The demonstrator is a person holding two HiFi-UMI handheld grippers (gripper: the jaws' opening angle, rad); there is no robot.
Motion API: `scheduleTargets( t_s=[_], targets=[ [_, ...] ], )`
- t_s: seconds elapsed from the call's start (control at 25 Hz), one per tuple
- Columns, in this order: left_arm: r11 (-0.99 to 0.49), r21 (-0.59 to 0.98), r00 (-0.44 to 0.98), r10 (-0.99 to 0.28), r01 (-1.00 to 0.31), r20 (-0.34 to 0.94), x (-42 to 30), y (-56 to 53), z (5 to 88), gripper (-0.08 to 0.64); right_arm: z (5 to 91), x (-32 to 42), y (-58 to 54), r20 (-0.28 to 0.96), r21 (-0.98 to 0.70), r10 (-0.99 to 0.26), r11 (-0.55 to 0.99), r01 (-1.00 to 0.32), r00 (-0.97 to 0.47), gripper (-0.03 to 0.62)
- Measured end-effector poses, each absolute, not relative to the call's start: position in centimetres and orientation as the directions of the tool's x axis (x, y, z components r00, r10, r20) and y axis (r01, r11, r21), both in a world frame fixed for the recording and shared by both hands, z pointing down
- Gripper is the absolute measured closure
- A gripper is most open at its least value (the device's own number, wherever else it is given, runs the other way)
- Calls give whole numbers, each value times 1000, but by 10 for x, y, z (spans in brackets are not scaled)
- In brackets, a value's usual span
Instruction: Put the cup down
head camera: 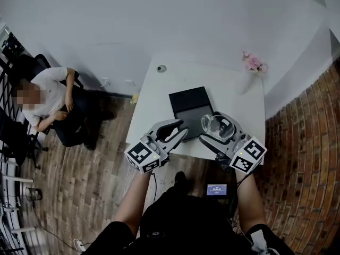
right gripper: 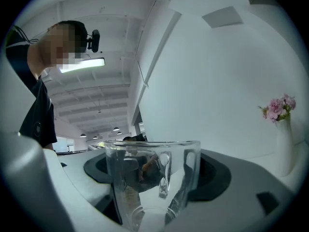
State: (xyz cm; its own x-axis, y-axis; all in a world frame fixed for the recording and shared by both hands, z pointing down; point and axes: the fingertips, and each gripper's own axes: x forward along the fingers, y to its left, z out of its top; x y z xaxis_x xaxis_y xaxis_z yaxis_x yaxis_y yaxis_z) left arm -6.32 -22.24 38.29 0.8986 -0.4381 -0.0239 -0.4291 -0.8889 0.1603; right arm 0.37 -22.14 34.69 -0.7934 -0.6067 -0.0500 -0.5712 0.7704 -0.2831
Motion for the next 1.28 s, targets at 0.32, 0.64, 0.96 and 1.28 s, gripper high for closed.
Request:
scheduleTargets(
  t_s=[0.32, 0.64, 0.96, 1.28],
  targets=[
    [-898, 172, 909, -416, -405, -34, -73, -246, 387, 468, 353, -16, -248, -32, -295, -606, 766, -572, -795, 165],
    [-903, 190, 915, -400, -386, -44, -72, -253, 391, 468, 355, -18, -256, -17, -296, -613, 758, -582, -790, 164],
    [-897, 199, 909, -412, -395, -54, -61, -257, 390, 468, 354, -7, -261, -27, -292, -604, 767, -572, -796, 164],
    [-885, 199, 897, -438, -420, -54, -44, -262, 388, 468, 357, 15, -270, -50, -301, -591, 778, -552, -805, 164]
  ],
)
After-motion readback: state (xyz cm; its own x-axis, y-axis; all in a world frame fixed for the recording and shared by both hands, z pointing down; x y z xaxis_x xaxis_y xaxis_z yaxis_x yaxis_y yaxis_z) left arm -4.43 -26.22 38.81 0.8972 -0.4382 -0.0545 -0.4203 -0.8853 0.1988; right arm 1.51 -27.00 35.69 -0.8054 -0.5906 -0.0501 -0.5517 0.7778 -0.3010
